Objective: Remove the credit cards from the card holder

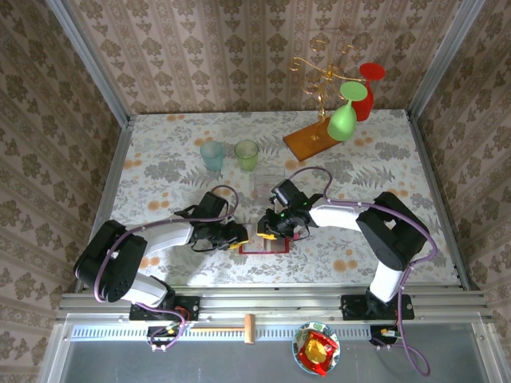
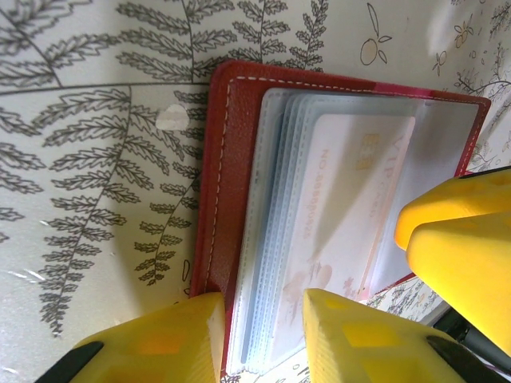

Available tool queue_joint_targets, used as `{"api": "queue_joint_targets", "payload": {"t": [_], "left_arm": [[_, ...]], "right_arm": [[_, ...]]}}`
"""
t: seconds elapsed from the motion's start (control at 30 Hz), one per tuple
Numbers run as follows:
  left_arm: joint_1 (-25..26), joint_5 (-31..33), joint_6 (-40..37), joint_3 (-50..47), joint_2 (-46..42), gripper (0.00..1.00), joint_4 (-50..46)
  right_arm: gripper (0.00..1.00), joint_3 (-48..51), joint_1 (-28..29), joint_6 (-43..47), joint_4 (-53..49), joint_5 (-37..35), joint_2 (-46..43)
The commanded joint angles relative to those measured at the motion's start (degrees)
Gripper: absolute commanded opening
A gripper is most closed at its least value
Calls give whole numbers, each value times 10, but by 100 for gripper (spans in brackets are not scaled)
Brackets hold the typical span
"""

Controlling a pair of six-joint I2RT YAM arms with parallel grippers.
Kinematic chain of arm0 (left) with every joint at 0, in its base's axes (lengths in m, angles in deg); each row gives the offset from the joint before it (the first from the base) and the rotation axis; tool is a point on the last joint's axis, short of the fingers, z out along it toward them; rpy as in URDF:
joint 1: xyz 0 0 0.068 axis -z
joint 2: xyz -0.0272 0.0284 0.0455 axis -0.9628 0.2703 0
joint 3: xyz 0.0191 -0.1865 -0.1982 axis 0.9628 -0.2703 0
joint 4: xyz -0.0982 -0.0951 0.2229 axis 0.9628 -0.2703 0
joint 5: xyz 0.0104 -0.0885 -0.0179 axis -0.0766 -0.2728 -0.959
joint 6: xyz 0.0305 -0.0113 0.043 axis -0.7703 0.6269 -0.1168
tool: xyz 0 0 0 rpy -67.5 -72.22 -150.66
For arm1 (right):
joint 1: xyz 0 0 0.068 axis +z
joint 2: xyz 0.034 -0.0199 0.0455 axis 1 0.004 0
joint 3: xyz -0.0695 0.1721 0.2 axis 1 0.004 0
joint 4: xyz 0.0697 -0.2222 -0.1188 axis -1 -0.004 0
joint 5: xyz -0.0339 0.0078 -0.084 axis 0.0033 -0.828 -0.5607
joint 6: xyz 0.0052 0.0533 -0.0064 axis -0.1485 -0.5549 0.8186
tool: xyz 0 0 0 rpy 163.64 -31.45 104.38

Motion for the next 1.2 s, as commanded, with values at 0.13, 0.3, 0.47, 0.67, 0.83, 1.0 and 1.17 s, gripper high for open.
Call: {"api": "queue_joint_targets", "payload": {"t": [0.13,0.3,0.47,0.67,0.83,1.0,1.17], "left_arm": [[-3,-6,9,-10,-1,33,3],[-3,-7,10,-10,-1,33,4],[-3,-7,11,-11,0,33,4],[-3,-8,11,-12,-1,33,5],[-3,-8,11,-11,-1,33,5],[-3,-8,12,-10,-1,33,5],[-3,-7,9,-1,-11,33,-5]], "right_arm": [[25,2,4,-5,-5,7,12],[26,3,5,-2,-12,5,15],[26,1,5,5,-27,-2,16],[26,-4,5,21,-59,-24,6],[26,-13,5,36,-87,-44,-3],[26,-20,5,48,-107,-61,-12],[27,-20,5,49,-106,-71,-29]]}}
